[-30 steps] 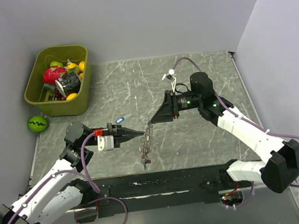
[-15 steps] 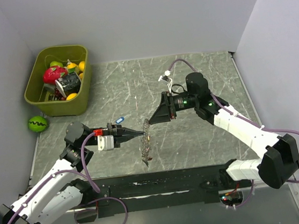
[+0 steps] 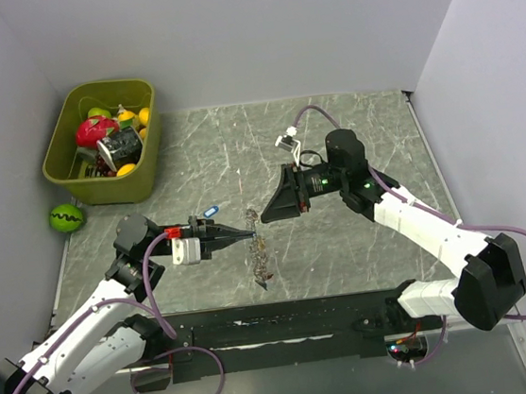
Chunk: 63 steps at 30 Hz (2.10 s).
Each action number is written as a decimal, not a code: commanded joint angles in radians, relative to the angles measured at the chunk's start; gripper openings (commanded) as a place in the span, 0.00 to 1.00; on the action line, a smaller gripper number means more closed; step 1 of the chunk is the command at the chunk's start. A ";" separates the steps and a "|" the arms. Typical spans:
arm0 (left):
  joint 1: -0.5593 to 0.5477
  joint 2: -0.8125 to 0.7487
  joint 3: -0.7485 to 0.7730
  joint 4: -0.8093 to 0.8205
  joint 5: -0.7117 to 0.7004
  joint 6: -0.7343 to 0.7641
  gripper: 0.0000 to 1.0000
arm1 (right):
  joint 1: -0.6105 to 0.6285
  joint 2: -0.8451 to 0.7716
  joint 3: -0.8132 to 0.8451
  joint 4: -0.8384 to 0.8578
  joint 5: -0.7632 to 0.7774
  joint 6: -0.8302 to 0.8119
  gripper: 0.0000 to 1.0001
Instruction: Put the keys on the keyring
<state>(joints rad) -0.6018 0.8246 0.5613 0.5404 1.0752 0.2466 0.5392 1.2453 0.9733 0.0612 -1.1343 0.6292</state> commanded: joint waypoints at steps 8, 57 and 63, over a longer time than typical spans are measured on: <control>-0.001 0.001 0.028 0.072 0.011 0.017 0.01 | 0.007 0.022 0.028 -0.047 0.044 -0.039 0.41; -0.001 -0.042 -0.001 0.069 -0.003 0.003 0.01 | 0.035 0.037 -0.085 0.402 -0.029 0.264 0.00; -0.001 -0.079 -0.003 0.003 -0.023 0.036 0.01 | 0.033 -0.030 -0.077 0.266 0.048 0.135 0.00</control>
<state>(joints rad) -0.6018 0.7841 0.5537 0.5377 1.0653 0.2447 0.5701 1.2919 0.8749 0.4034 -1.1400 0.8764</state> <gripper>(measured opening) 0.021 0.007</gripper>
